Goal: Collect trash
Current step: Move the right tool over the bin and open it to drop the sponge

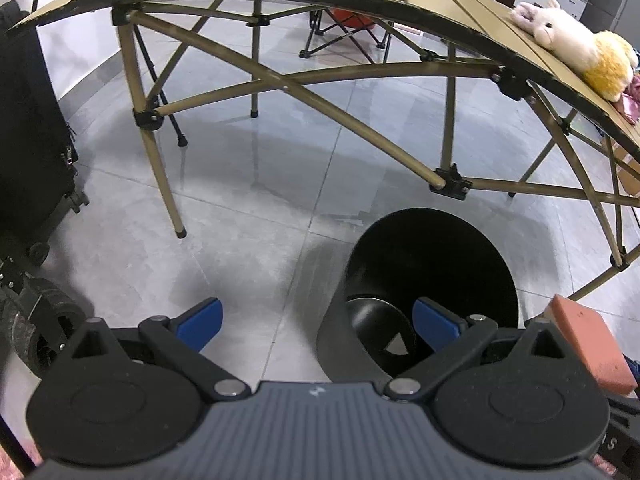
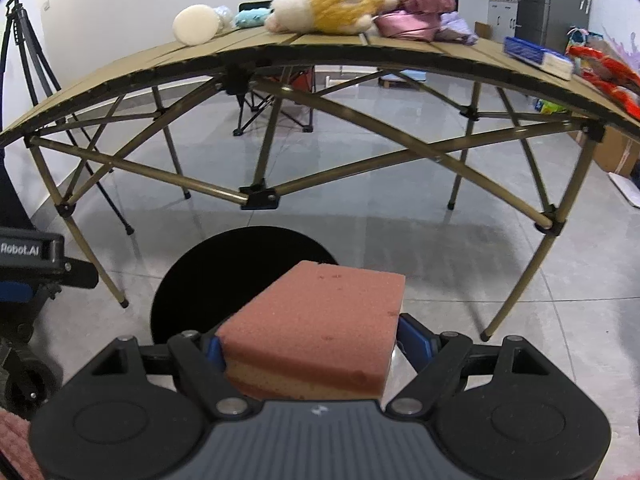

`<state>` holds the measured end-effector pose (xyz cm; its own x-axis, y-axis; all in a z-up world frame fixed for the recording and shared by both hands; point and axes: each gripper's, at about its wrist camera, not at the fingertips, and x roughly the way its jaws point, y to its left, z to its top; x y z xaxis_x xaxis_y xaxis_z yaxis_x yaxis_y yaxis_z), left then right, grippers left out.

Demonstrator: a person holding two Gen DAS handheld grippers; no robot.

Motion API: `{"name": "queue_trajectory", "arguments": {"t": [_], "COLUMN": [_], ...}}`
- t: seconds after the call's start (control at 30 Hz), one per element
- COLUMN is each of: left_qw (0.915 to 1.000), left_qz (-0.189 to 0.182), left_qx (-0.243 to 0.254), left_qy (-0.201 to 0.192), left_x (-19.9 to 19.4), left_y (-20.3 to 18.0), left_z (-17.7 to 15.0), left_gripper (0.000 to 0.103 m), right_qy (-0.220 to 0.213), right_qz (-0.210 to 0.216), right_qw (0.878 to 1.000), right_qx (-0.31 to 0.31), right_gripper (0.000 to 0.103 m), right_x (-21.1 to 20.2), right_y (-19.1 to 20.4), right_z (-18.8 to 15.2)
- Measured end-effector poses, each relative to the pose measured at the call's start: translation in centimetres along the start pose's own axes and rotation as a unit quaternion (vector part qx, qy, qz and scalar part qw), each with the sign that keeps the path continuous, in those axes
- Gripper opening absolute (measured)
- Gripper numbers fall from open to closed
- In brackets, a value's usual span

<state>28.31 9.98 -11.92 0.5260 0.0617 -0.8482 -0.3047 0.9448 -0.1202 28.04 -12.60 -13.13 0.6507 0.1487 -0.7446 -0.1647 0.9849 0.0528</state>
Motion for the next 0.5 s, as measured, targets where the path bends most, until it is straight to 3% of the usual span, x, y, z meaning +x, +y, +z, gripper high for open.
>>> {"name": "queue_trajectory", "arguments": {"t": [0.5], "left_qw": [0.9996], "left_qz": [0.027], "left_qx": [-0.009], "left_qy": [0.001], "left_x": [0.3], "left_y": [2.9], "left_z": [-0.3], "left_gripper": [0.103], "right_qy": [0.041], "right_qz": [0.039], "right_qw": [0.998], "right_qx": [0.005], "right_gripper": [0.081], "right_x": [4.1], "right_y": [3.0], "right_z": [4.0]}}
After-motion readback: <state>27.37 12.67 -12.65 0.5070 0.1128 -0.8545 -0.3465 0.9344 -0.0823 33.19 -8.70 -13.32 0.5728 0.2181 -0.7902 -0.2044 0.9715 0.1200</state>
